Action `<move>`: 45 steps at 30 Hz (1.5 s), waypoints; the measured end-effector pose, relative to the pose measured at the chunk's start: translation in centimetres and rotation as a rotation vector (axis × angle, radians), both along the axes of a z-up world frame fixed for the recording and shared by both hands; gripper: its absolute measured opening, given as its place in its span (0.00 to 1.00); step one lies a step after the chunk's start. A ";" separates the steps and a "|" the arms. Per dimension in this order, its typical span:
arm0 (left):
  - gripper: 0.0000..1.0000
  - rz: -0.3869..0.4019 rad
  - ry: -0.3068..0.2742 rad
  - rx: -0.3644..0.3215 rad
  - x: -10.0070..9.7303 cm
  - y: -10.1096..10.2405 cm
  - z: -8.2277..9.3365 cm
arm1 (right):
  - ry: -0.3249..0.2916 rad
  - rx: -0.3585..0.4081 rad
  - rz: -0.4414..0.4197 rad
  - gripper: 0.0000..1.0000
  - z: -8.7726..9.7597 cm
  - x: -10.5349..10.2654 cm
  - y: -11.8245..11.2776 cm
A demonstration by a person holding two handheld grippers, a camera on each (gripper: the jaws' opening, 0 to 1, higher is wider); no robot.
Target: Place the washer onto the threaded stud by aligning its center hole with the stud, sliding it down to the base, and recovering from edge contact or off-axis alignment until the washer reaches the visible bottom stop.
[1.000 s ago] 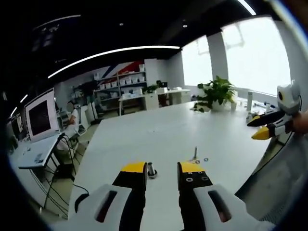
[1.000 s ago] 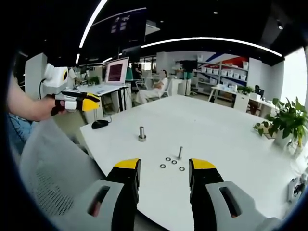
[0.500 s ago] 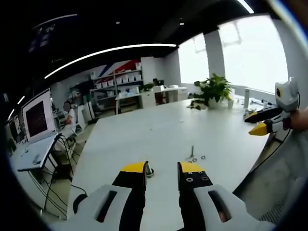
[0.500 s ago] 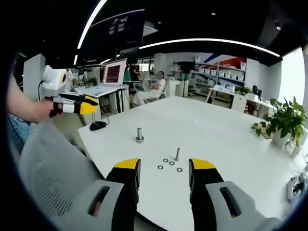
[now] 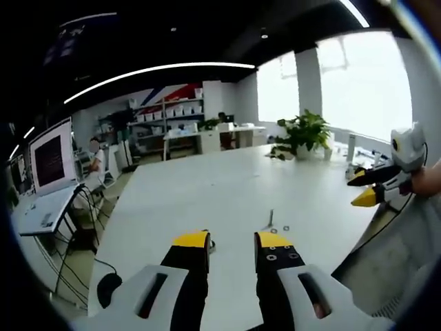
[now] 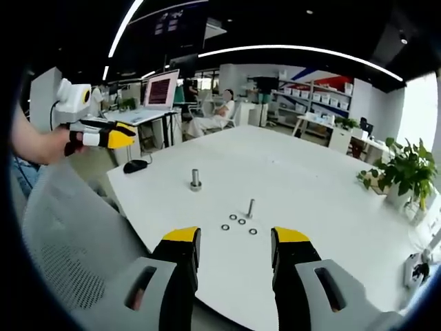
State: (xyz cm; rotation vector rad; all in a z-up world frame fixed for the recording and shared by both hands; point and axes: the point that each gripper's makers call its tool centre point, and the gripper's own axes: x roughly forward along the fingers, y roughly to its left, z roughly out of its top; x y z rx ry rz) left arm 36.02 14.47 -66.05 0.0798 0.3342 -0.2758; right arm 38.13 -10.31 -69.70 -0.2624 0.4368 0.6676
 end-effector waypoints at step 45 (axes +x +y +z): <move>0.25 -0.116 -0.022 -0.116 -0.4 -1.9 0.9 | 0.111 -0.178 -0.095 0.44 -3.1 2.1 0.9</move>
